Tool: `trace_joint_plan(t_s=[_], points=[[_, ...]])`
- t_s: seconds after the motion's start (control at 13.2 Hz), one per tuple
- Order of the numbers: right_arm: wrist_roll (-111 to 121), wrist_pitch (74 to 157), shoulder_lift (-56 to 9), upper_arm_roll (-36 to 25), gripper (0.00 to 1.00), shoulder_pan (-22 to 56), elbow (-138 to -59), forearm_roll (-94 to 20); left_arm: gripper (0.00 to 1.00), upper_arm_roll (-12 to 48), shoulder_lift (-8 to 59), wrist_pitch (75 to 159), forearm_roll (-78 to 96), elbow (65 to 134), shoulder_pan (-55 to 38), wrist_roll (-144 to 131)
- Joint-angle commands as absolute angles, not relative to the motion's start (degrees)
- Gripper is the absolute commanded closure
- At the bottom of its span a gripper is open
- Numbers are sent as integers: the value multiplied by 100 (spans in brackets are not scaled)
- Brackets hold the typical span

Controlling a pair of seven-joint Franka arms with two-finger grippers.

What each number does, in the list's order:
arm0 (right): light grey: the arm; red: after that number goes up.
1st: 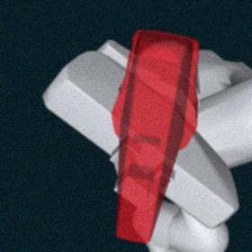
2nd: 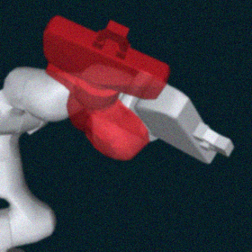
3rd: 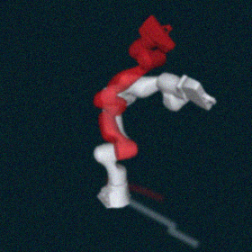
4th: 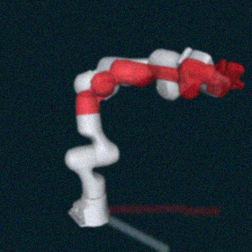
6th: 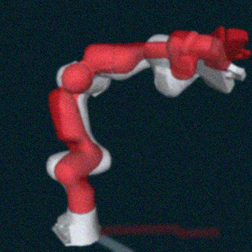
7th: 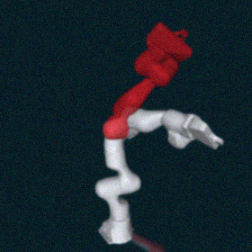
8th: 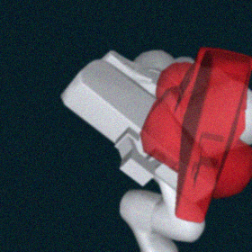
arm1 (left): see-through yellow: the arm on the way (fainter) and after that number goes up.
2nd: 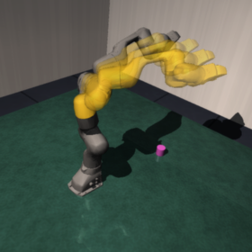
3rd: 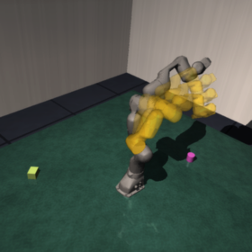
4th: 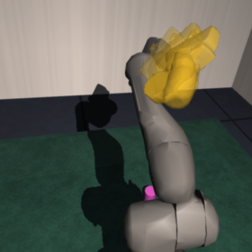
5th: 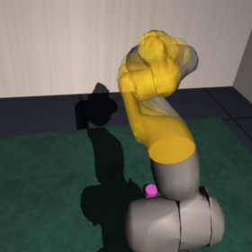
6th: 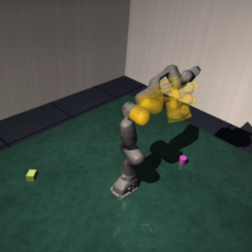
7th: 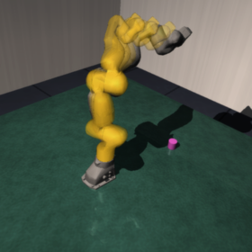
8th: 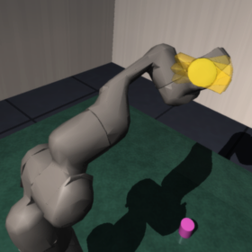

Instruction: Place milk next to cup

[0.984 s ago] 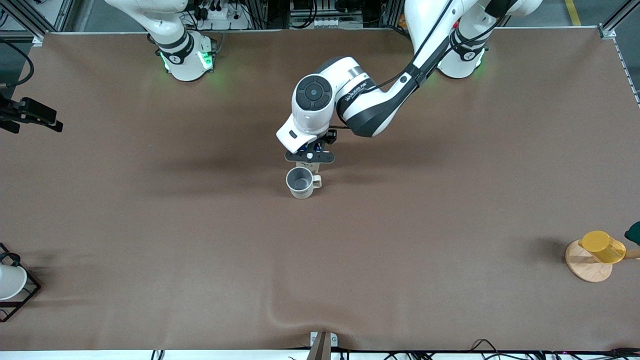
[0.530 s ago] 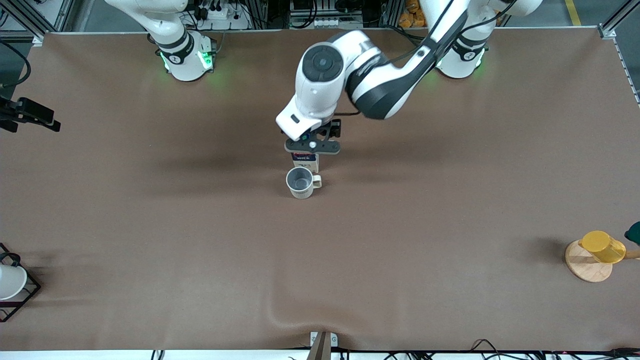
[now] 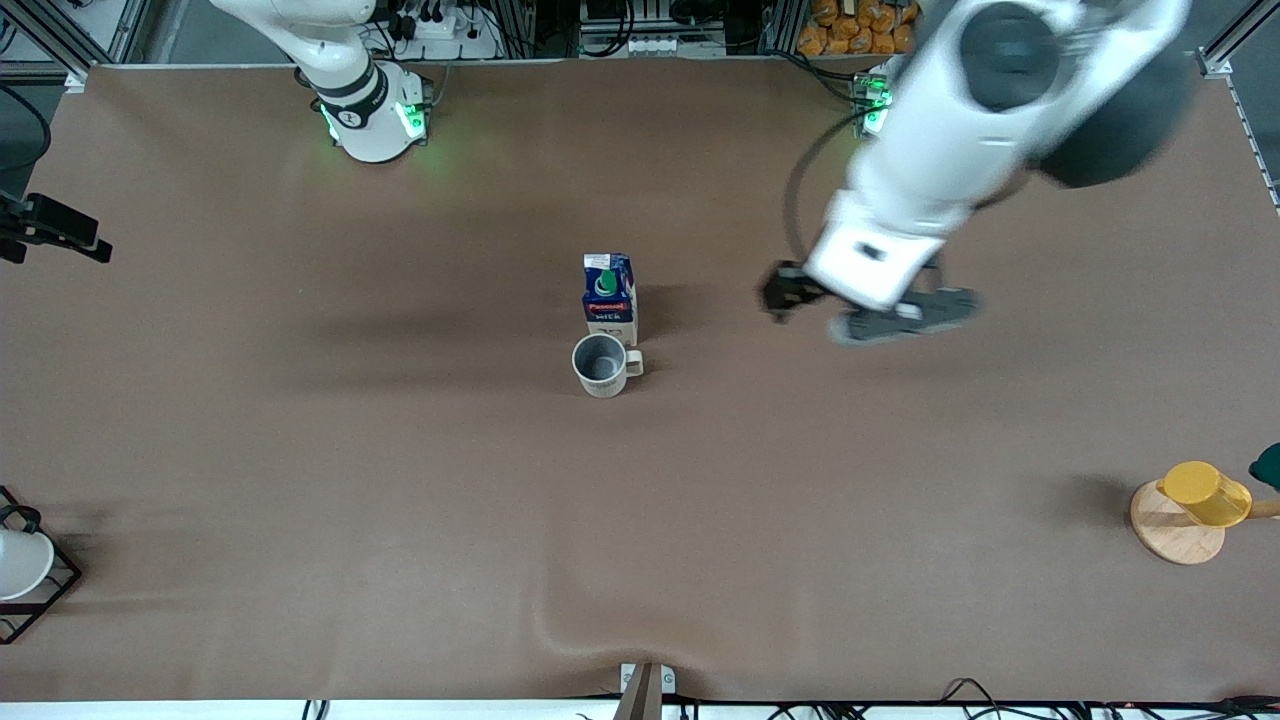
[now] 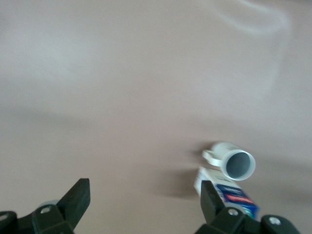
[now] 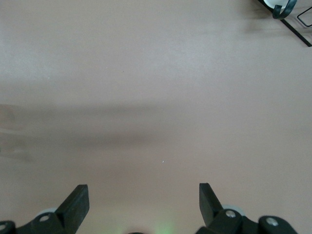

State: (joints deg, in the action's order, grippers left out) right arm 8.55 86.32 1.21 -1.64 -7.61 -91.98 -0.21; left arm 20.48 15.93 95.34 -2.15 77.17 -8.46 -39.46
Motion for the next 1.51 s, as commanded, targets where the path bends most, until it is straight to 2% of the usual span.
trace_joint_plan(t_s=[0.0, 0.38, 0.76, 0.91, 0.98, 1.06, 1.14, 1.44], points=[[940, 8587, 158, -141, 0, -809, -9132, -26, 0, 2109, 1267, 9195, -631, 7893, -240, -2677], [940, 8587, 158, -141, 0, -817, -9079, -35, 0, 2118, 1020, 8756, -572, 7901, 693, -1644], [940, 8604, 150, -141, 0, -817, -9088, -79, 0, 2109, 862, 8526, -589, 7884, 844, -1687], [949, 8631, 88, -141, 0, -800, -9079, -70, 0, 1830, 582, 8367, -493, 8102, 784, -1556], [949, 8648, 88, -141, 0, -782, -9079, -70, 0, 1454, 328, 8402, -405, 8452, 434, -1564], [941, 8648, 88, -141, 0, -782, -9079, -70, 0, 954, 230, 8515, -291, 8594, 109, -1547], [949, 8640, 97, -141, 0, -791, -9079, -70, 0, 758, 211, 8543, -177, 8596, 45, -1529], [923, 8736, 70, -141, 0, -835, -9079, -79, 0, 712, 88, 8543, -149, 8702, 79, -1468]])
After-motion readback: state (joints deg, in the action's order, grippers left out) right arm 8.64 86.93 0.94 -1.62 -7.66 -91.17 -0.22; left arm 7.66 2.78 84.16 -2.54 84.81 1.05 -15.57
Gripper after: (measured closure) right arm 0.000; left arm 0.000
